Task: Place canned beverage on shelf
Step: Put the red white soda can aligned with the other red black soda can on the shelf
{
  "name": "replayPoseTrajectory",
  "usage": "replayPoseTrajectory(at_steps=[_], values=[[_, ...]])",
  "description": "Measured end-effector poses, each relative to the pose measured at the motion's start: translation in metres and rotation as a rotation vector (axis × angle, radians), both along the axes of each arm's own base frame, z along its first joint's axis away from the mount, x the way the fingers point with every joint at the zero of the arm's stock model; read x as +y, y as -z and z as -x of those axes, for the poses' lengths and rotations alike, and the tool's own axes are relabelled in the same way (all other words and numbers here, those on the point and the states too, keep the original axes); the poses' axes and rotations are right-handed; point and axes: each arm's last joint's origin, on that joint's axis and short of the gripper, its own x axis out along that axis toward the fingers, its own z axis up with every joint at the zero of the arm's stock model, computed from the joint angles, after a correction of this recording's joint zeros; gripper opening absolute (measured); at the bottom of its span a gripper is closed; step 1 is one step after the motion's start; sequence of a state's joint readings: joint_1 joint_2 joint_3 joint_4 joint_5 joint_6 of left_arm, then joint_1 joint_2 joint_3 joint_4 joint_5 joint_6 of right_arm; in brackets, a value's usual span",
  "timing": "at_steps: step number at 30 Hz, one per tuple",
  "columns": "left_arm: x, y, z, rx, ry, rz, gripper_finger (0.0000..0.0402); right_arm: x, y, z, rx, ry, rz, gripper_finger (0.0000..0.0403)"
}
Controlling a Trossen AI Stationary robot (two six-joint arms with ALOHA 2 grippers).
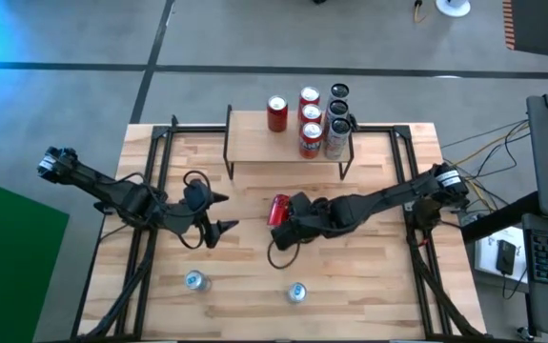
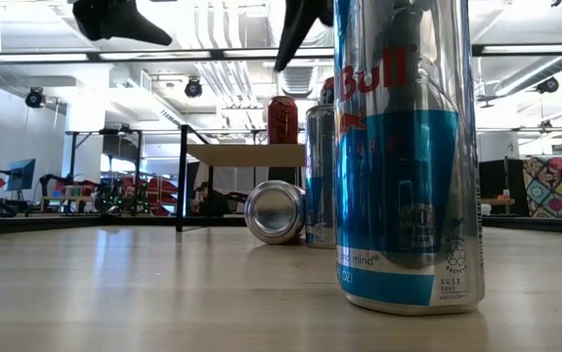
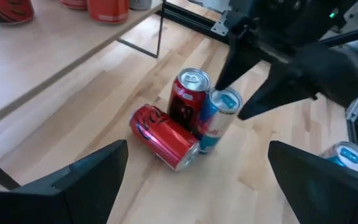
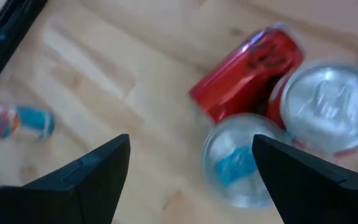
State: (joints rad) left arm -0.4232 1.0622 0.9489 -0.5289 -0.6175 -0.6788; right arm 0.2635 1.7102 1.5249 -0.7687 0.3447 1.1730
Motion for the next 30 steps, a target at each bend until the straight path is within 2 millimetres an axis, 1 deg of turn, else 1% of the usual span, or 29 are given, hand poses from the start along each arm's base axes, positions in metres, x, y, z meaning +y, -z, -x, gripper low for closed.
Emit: replayPoseTrajectory(at_steps=[2,12,30], values=[[0.0002,-0.0002,-0.0001,0.0,0.002,-0.01,0.0373,-0.0028,0.0015,-0.0022,0.003,-0.005,-0.001,0.0325],[-0.0002,0.0013,-0.0013,0.006,-0.001,-0.008,0.0373,-0.0021,0.003,-0.0003,0.031,-0.015,-0.046,0.0325],[0.0002,0.0005,-0.0019,-0.007,-0.024,0.002,0.0373,0.0027,0.0025,0.0004,0.043,-0.056,-0.137,0.0325]])
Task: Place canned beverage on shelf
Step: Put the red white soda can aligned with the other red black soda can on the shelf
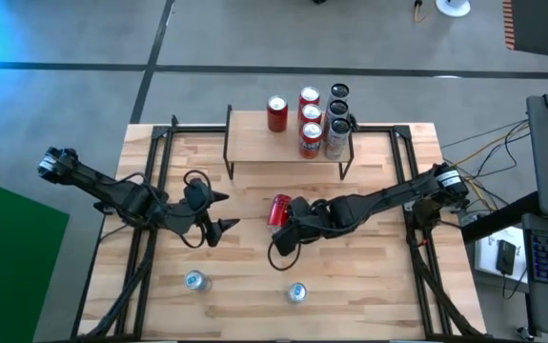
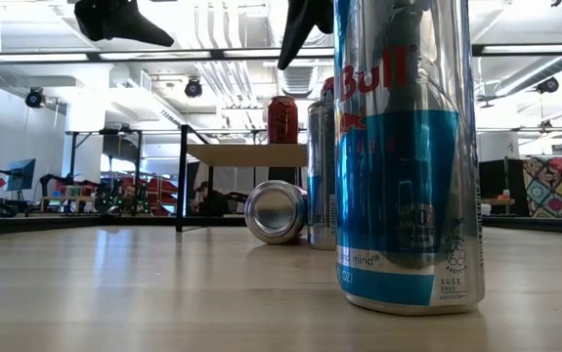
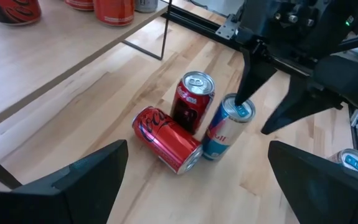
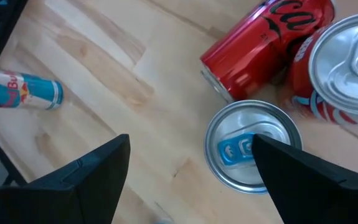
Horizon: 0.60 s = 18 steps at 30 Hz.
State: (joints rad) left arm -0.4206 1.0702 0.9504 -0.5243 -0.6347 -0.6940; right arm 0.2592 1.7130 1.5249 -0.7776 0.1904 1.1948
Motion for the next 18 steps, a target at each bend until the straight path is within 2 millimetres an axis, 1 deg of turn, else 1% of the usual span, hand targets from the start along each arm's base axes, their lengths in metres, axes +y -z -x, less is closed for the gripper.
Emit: replayPoseTrajectory(at_steps=[13,18], values=[[0.0013,0.0007,-0.0003,-0.001,-0.015,-0.006,0.0373,-0.0006,-0.0005,-0.0001,0.005,-0.017,-0.033,0.0325],[0.003,0.0007,-0.0008,0.0,-0.022,-0.008,0.0373,-0.0005,-0.0037,-0.0001,0.002,-0.023,-0.036,0.0325]])
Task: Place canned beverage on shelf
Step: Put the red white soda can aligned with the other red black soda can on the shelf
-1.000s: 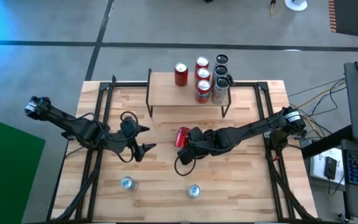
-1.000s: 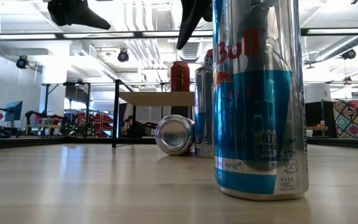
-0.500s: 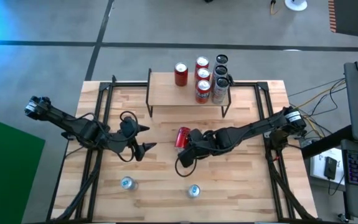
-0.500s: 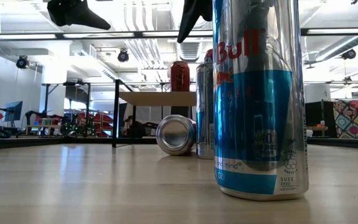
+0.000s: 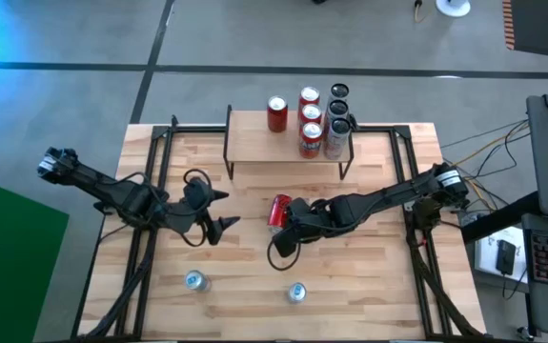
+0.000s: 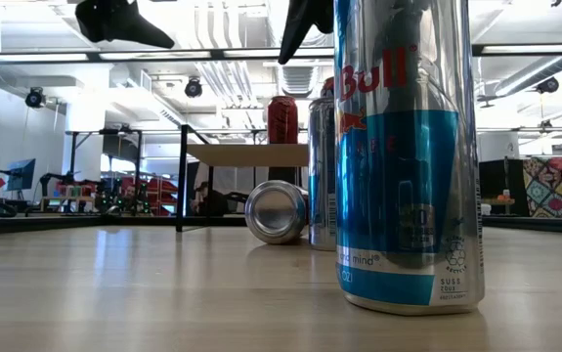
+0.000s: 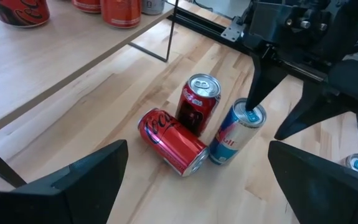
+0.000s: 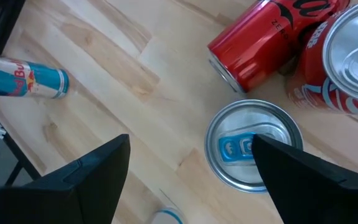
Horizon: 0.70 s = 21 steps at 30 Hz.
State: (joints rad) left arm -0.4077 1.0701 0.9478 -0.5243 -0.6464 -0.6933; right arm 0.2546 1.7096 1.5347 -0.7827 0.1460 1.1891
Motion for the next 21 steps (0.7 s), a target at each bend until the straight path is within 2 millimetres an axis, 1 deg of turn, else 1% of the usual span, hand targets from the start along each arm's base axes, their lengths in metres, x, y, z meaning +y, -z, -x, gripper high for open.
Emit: replayPoseTrajectory(at_steps=[4,12,14,19,21], values=[[0.001,0.0,0.0,0.001,-0.007,-0.001,0.0373,-0.002,-0.005,-0.002,-0.02,0.002,0.024,0.0325],[0.003,0.003,0.0,0.023,0.0,-0.028,0.0373,-0.01,-0.017,-0.002,-0.046,0.107,0.19,0.0325],[0.003,0.003,0.0,0.021,-0.004,-0.022,0.0373,-0.013,-0.022,0.001,-0.033,0.143,0.224,0.0325],[0.004,0.005,0.001,0.038,-0.005,-0.029,0.0373,-0.02,-0.035,0.011,0.021,0.24,0.4,0.0325],[0.004,0.006,0.002,0.051,-0.005,-0.035,0.0373,-0.025,-0.039,0.015,0.044,0.295,0.415,0.0325]])
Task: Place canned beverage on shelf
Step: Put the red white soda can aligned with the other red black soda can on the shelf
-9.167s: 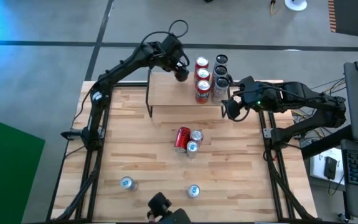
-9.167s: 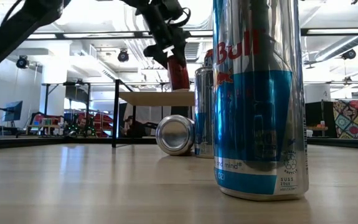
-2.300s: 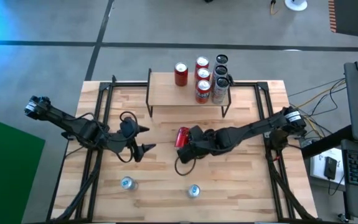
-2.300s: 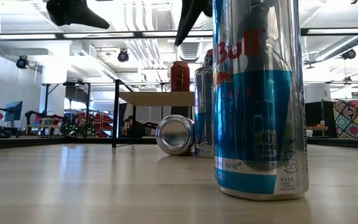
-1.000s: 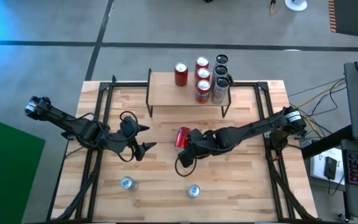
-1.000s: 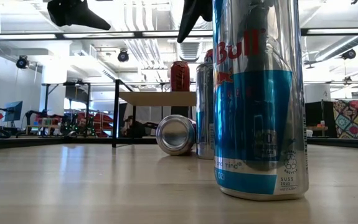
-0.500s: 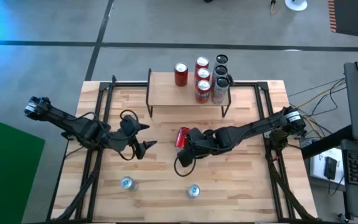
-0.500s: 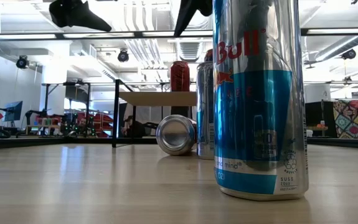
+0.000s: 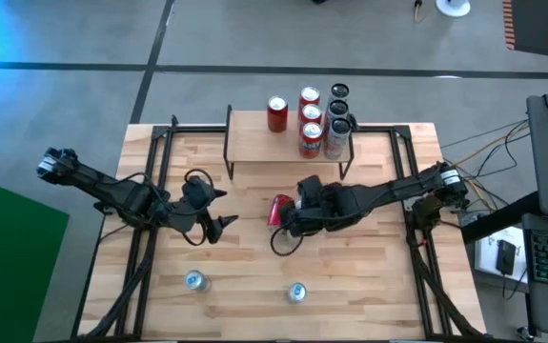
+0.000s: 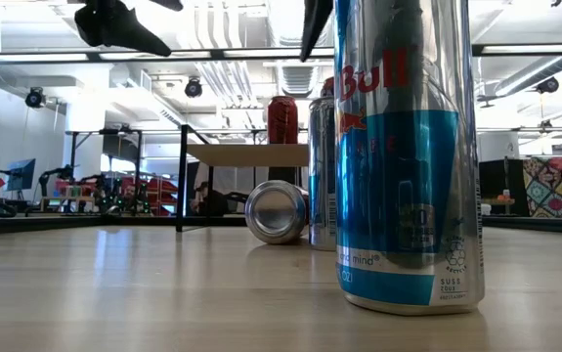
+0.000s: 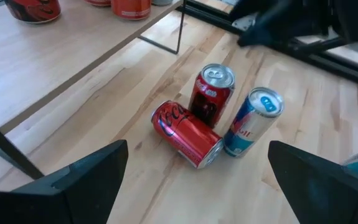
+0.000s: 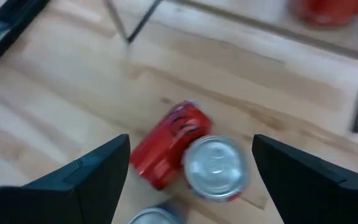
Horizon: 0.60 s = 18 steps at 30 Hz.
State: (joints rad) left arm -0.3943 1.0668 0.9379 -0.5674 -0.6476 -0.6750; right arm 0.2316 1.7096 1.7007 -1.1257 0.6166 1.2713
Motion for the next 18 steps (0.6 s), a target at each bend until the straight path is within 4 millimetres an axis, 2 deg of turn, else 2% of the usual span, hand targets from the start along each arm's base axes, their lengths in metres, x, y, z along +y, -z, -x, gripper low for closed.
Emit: replayPoseTrajectory(at_steps=[3,9,18], values=[[-0.001,0.001,0.002,0.004,-0.019,-0.028,0.0373,-0.011,0.001,0.003,0.05,0.041,-0.04,0.0325],[-0.001,0.002,0.006,0.034,-0.03,-0.063,0.0373,-0.029,0.02,0.0,0.084,0.078,-0.177,0.0334],[0.001,0.008,0.022,0.13,-0.043,-0.053,0.0373,-0.03,0.032,-0.003,0.118,0.029,-0.231,0.0375]])
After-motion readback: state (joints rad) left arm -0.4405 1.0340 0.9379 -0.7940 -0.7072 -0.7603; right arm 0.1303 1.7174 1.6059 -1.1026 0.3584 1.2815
